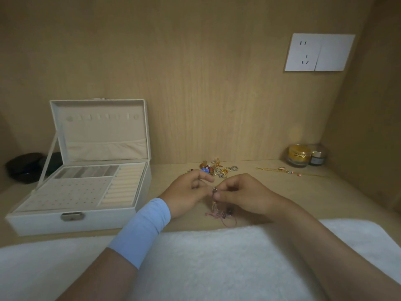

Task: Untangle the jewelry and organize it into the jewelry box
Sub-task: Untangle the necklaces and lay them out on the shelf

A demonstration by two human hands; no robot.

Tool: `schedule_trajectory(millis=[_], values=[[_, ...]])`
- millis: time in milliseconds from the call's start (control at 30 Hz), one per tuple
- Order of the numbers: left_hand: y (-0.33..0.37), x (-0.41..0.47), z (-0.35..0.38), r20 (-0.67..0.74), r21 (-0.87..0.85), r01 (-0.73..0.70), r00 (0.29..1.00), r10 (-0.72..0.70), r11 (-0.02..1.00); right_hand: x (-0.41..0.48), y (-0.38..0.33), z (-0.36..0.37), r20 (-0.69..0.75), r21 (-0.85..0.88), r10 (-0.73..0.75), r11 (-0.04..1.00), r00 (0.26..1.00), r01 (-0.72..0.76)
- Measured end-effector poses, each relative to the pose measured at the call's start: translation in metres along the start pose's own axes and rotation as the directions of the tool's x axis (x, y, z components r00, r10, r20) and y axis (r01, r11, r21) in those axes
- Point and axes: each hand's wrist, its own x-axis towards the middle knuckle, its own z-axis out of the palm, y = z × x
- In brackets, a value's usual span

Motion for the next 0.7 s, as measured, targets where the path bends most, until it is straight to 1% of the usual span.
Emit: schedule_trajectory(millis=[33, 133, 233, 400, 567, 600, 700], values=[[0.003, -0.001, -0.002, 0.018, -0.034, 0.003, 1.000, -0.002, 0.999, 0.000, -0.001, 0.001, 0.008, 0.050, -0.003, 0.999, 1.000, 0.002], [0.007, -0.004, -0.008, 0.023, -0.060, -0.008, 1.000, 0.009, 0.998, -0.003, -0.006, 0.004, 0.014, 0.213, 0.015, 0.977, 1.000, -0.017], [0.007, -0.006, -0.014, 0.038, -0.029, 0.015, 0.999, -0.014, 0.999, -0.004, -0.009, 0.007, -0.020, 0.267, 0.052, 0.963, 0.998, -0.044], [0.003, -0.007, -0.021, 0.071, 0.052, 0.076, 0.994, -0.079, 0.996, 0.000, -0.010, 0.009, -0.111, 0.186, 0.053, 0.982, 0.992, -0.032], [0.006, -0.010, -0.027, 0.092, 0.087, 0.076, 0.992, -0.084, 0.993, 0.002, -0.007, 0.008, -0.159, 0.213, 0.107, 0.974, 0.982, -0.071], [0.008, -0.011, -0.029, 0.092, 0.087, 0.075, 0.992, -0.083, 0.993, 0.004, -0.004, 0.007, -0.179, 0.175, 0.112, 0.981, 0.977, -0.081], [0.010, -0.012, -0.033, 0.088, 0.114, 0.076, 0.992, -0.086, 0.991, 0.004, 0.000, 0.005, -0.216, -0.032, 0.095, 0.994, 0.972, -0.104]])
